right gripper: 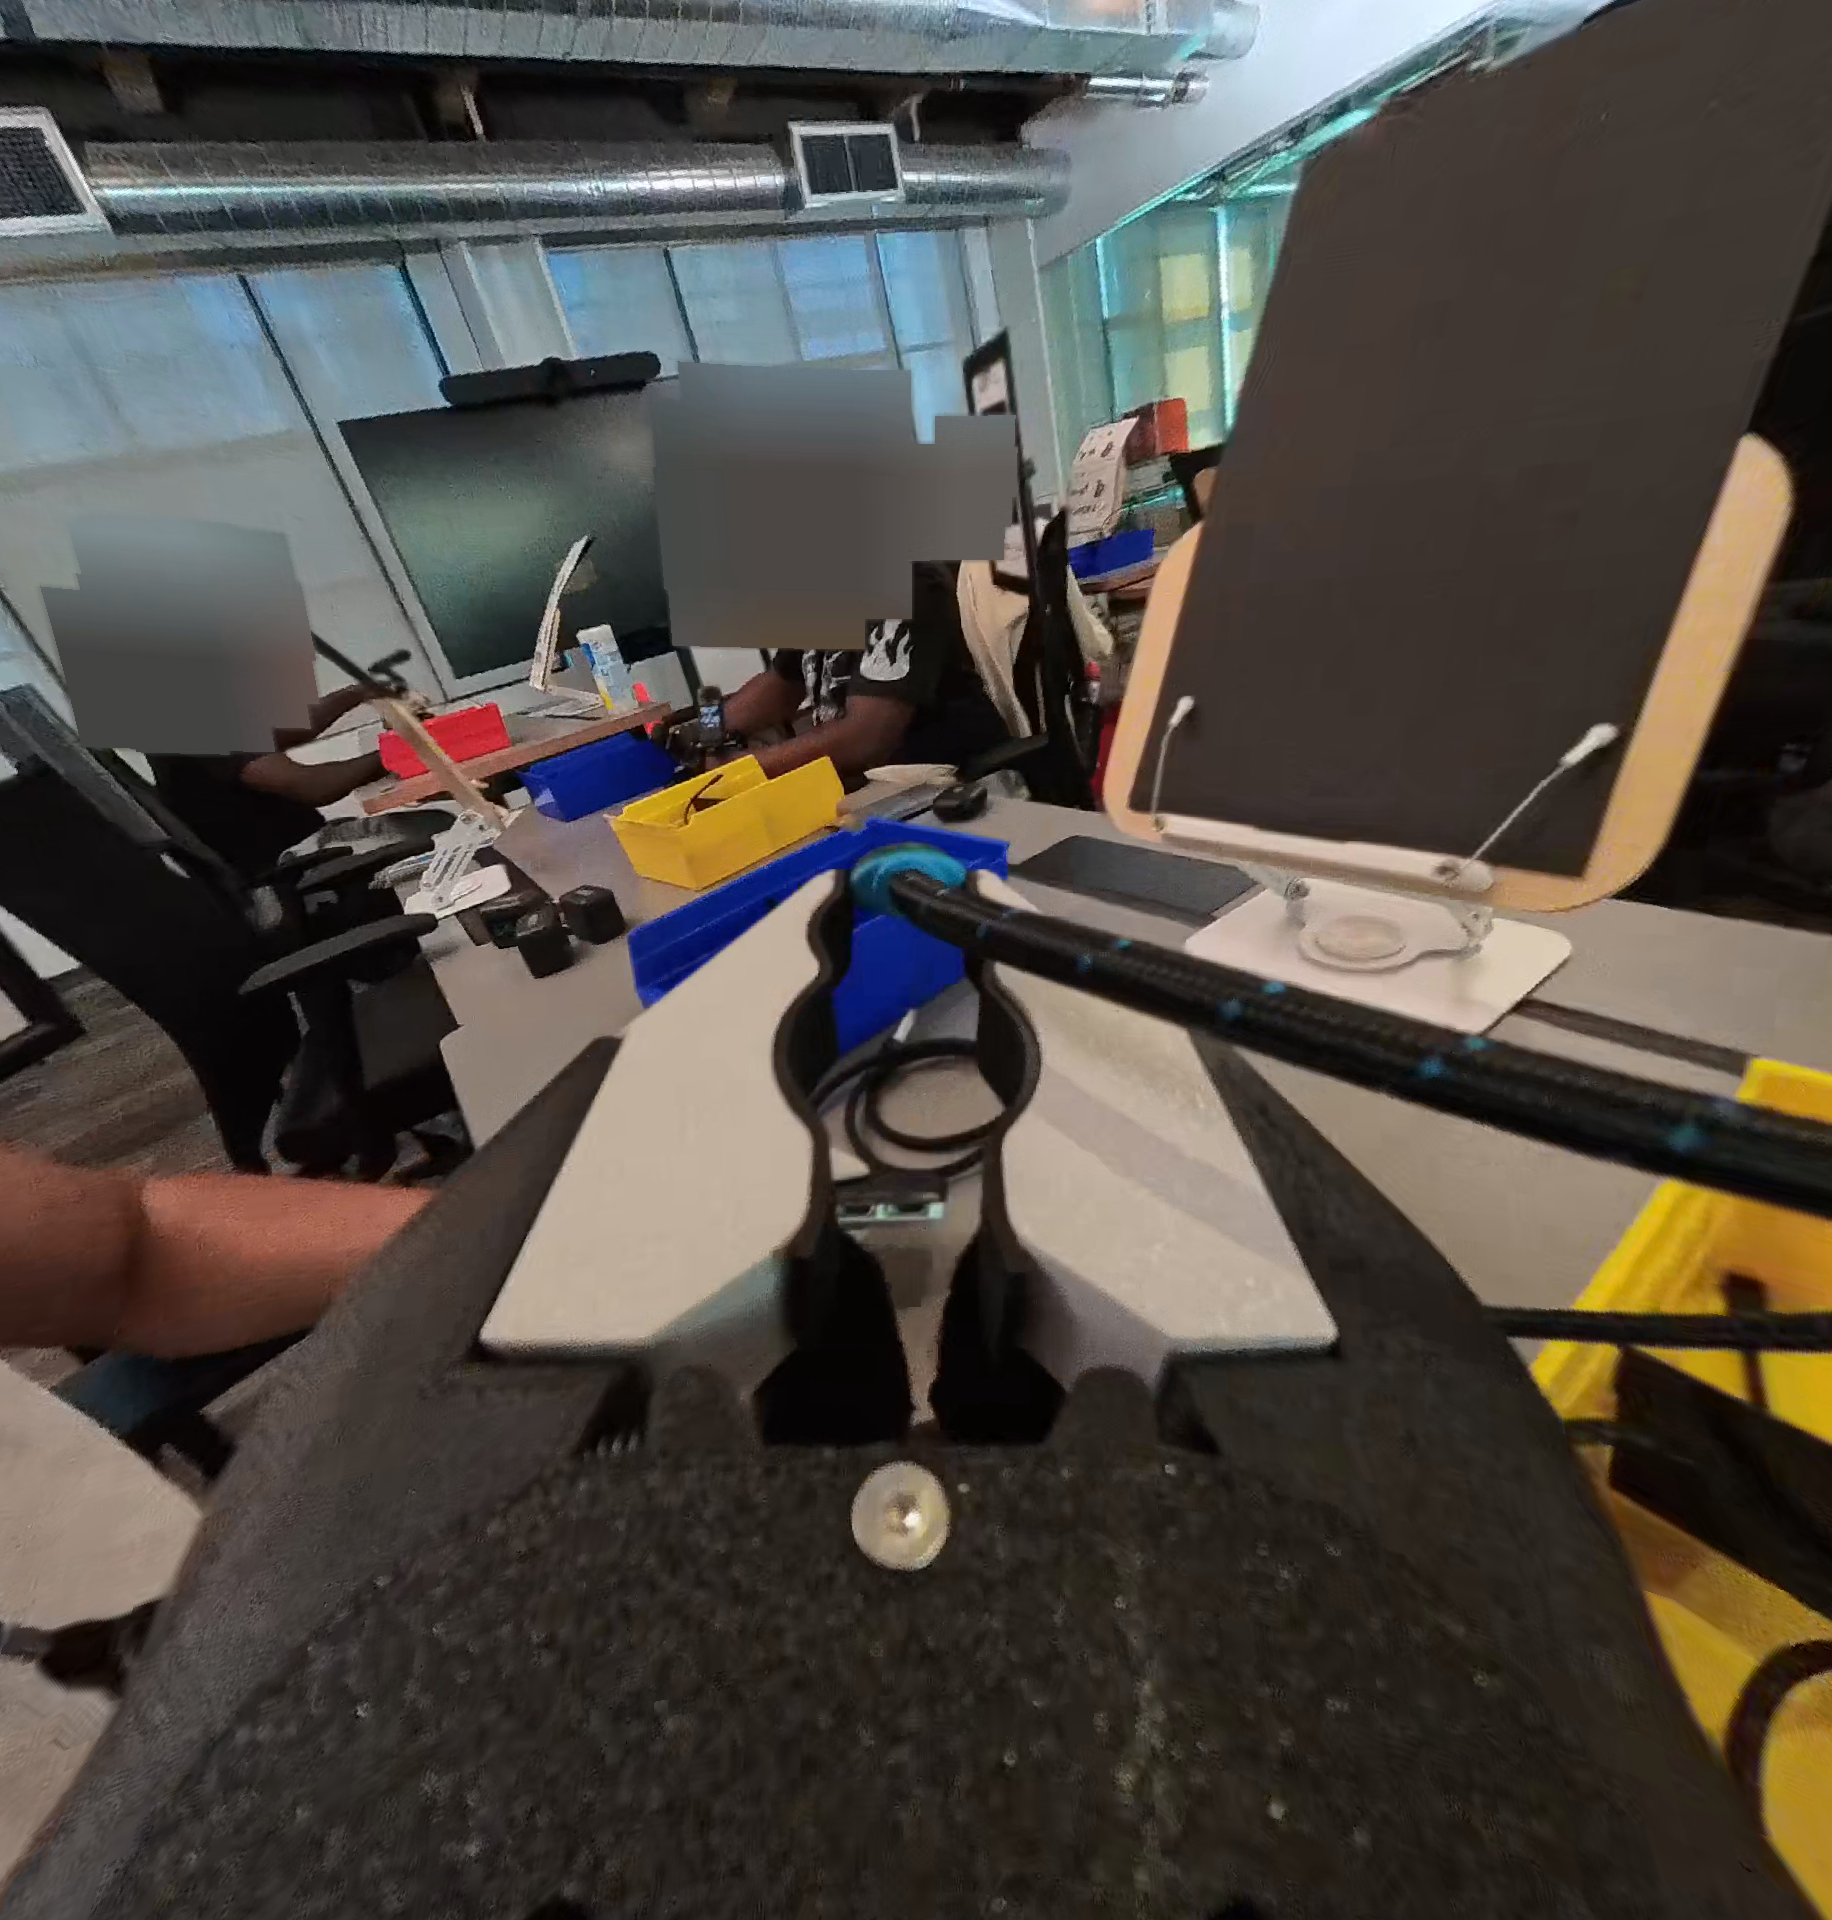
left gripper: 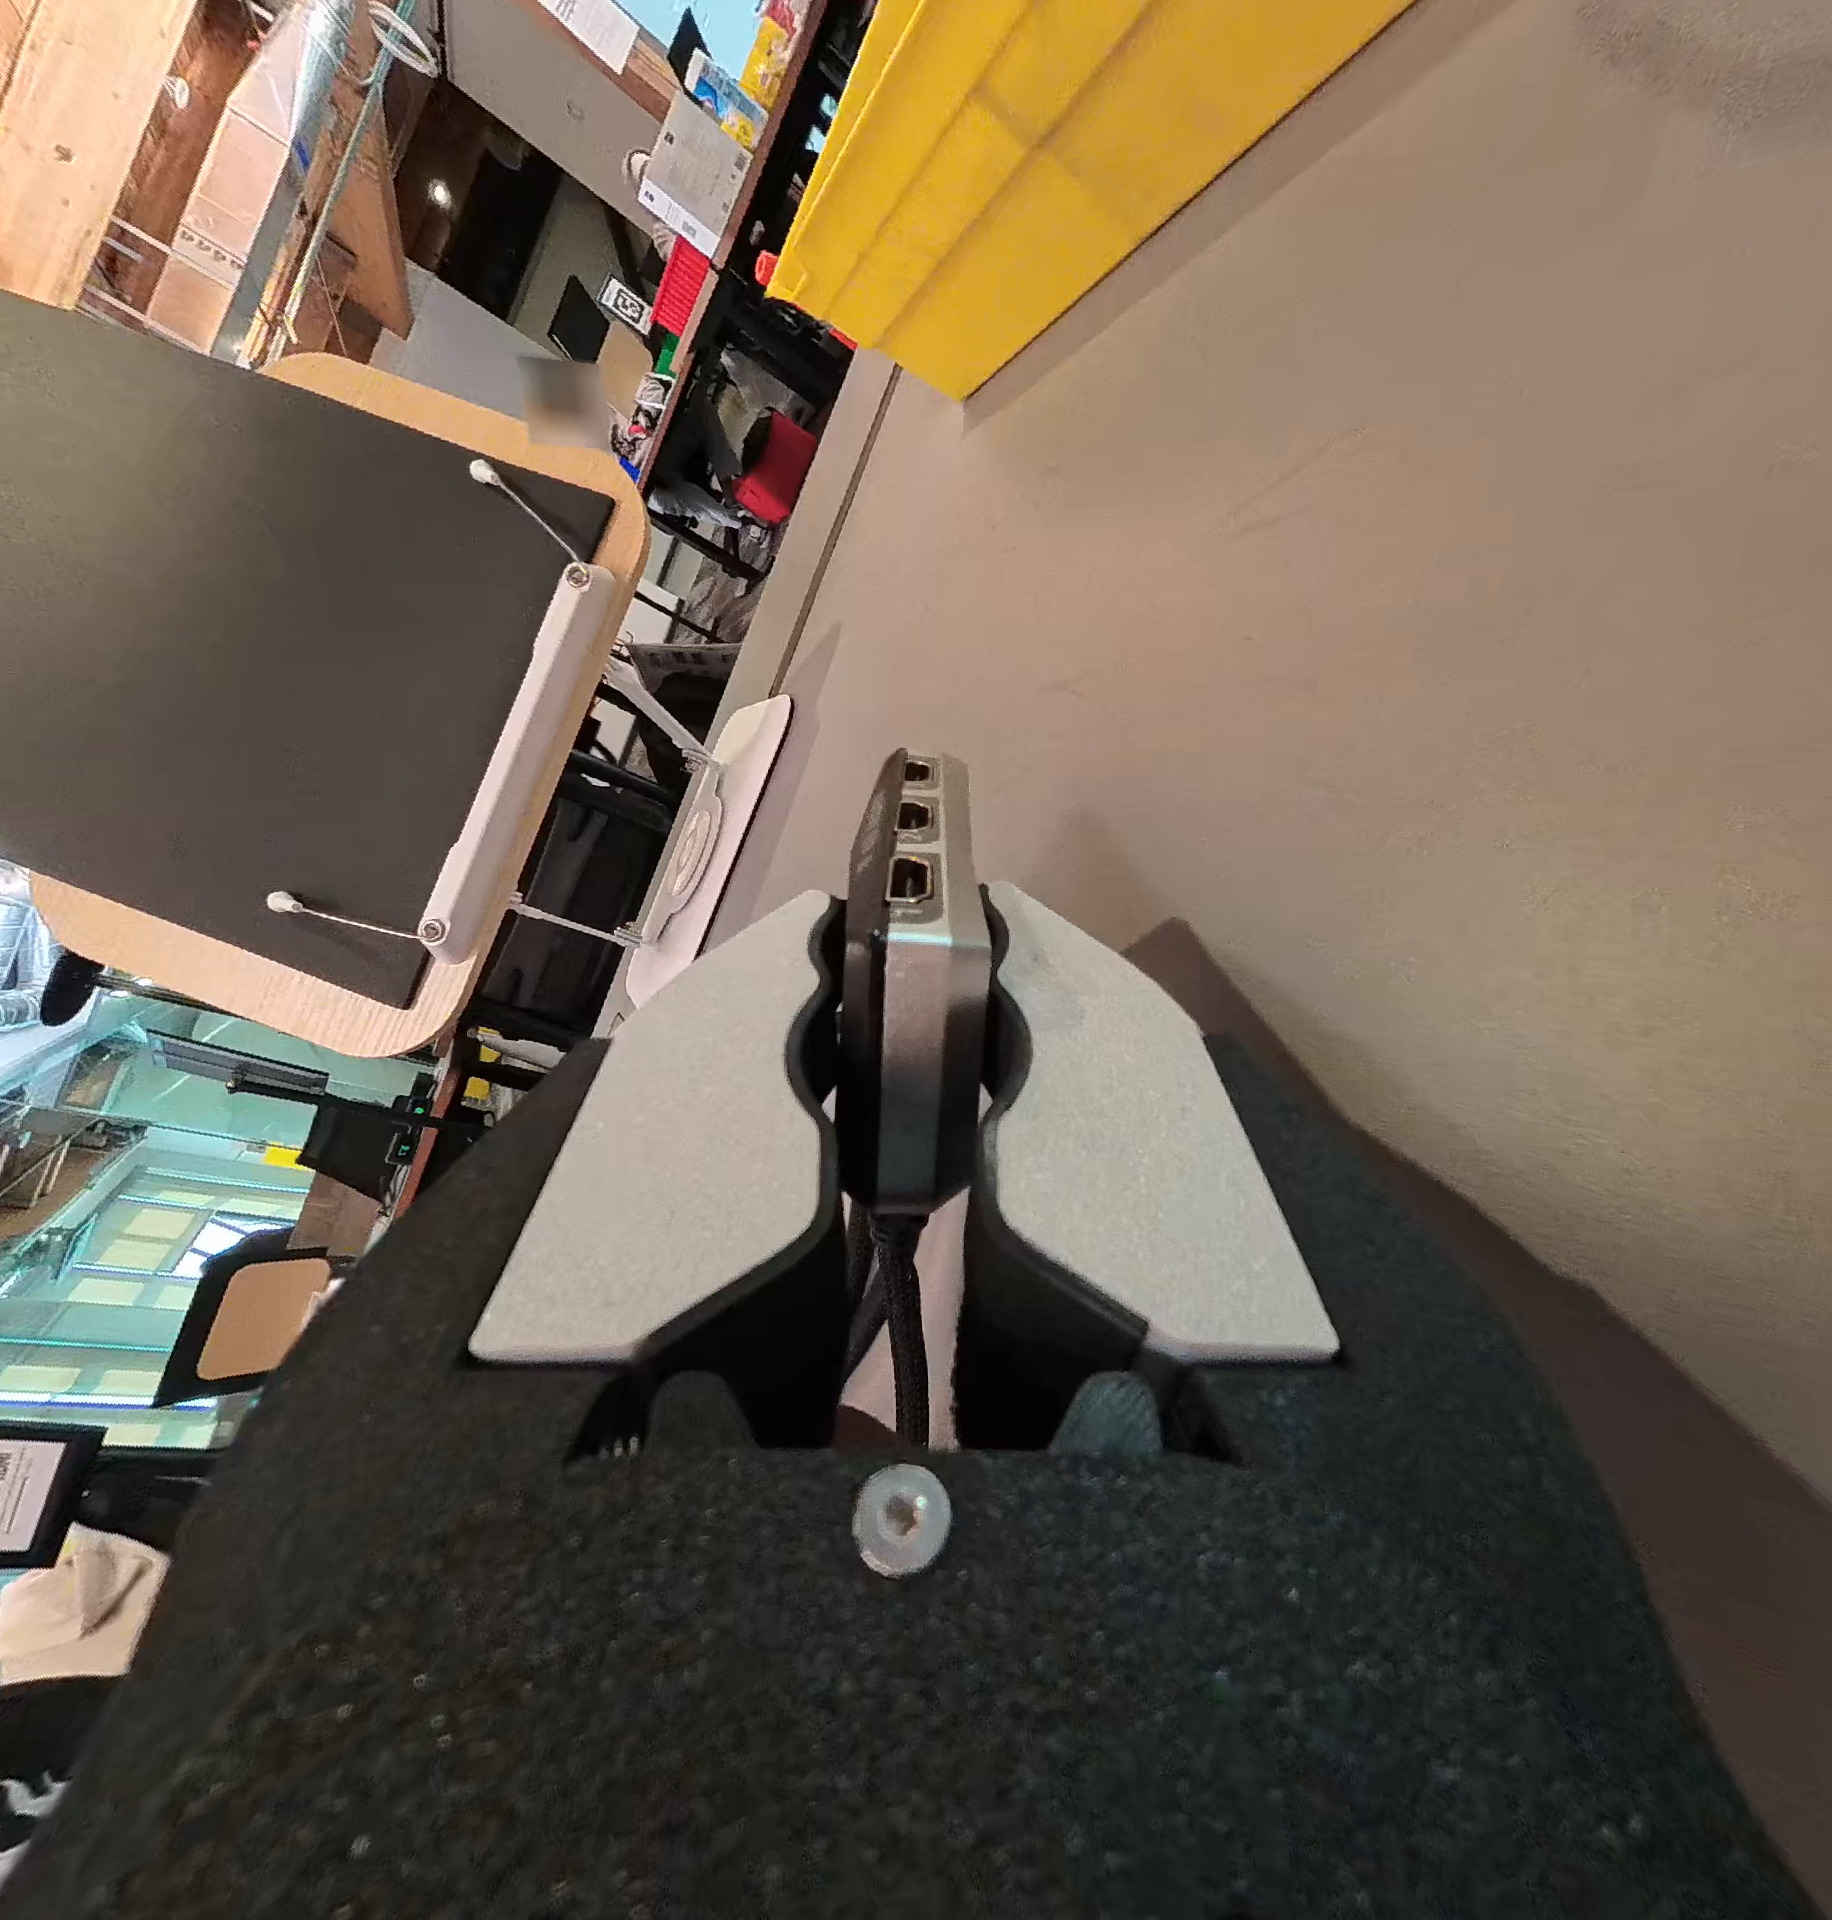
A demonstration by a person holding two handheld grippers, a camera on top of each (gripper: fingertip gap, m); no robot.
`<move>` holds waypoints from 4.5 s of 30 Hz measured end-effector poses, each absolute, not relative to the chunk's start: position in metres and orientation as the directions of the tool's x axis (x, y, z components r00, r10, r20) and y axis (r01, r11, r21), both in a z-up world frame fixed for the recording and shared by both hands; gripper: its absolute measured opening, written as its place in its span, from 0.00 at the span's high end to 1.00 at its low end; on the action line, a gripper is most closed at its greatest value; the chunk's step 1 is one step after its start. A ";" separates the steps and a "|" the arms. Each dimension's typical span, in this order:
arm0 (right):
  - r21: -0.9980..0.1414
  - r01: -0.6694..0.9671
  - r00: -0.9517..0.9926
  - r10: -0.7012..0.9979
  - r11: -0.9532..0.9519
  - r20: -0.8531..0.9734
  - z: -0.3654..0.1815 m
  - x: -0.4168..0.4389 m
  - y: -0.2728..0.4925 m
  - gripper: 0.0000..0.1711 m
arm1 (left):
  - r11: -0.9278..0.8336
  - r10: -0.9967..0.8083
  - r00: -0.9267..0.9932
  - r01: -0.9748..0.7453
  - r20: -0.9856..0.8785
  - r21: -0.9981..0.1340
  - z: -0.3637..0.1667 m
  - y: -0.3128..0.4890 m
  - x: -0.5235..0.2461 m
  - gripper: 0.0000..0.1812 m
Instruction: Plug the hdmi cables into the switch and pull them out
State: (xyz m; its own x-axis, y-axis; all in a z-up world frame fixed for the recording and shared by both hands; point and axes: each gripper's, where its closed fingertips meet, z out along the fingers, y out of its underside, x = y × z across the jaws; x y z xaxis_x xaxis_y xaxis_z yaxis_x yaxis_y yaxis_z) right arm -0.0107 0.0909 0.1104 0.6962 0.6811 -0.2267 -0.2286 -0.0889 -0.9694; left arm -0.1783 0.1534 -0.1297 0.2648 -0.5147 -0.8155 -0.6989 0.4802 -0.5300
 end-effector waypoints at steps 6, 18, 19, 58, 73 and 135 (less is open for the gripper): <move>-0.924 -0.361 0.755 0.544 -0.124 -0.368 0.069 0.078 0.144 0.88 | 0.498 -0.512 0.230 -0.706 -0.828 -0.504 -0.133 0.147 -0.179 0.88; -0.720 -0.323 0.844 0.157 -0.614 -0.512 -0.095 0.136 0.141 0.91 | 0.507 -0.521 0.193 -0.713 -0.832 -0.484 -0.141 0.145 -0.173 0.88; -0.700 -0.306 0.854 0.139 -0.646 -0.502 -0.098 0.135 0.138 0.87 | 0.509 -0.521 0.191 -0.712 -0.832 -0.483 -0.141 0.145 -0.172 0.88; -0.868 0.050 0.094 0.867 -0.495 -0.489 -0.085 -0.170 0.051 0.69 | 0.852 -0.418 0.183 -0.261 -0.890 -0.454 -0.082 0.046 -0.163 0.86; -0.979 -0.004 0.244 0.949 -0.203 -0.198 0.102 -0.076 0.123 0.71 | 0.374 -0.751 0.433 -0.343 -0.499 -0.861 -0.099 0.127 -0.185 0.82; -0.829 -0.066 0.996 -0.087 -0.556 -0.021 -0.030 0.256 0.258 0.79 | 0.329 -0.657 0.523 -0.450 -0.544 -0.830 -0.090 0.140 -0.206 0.86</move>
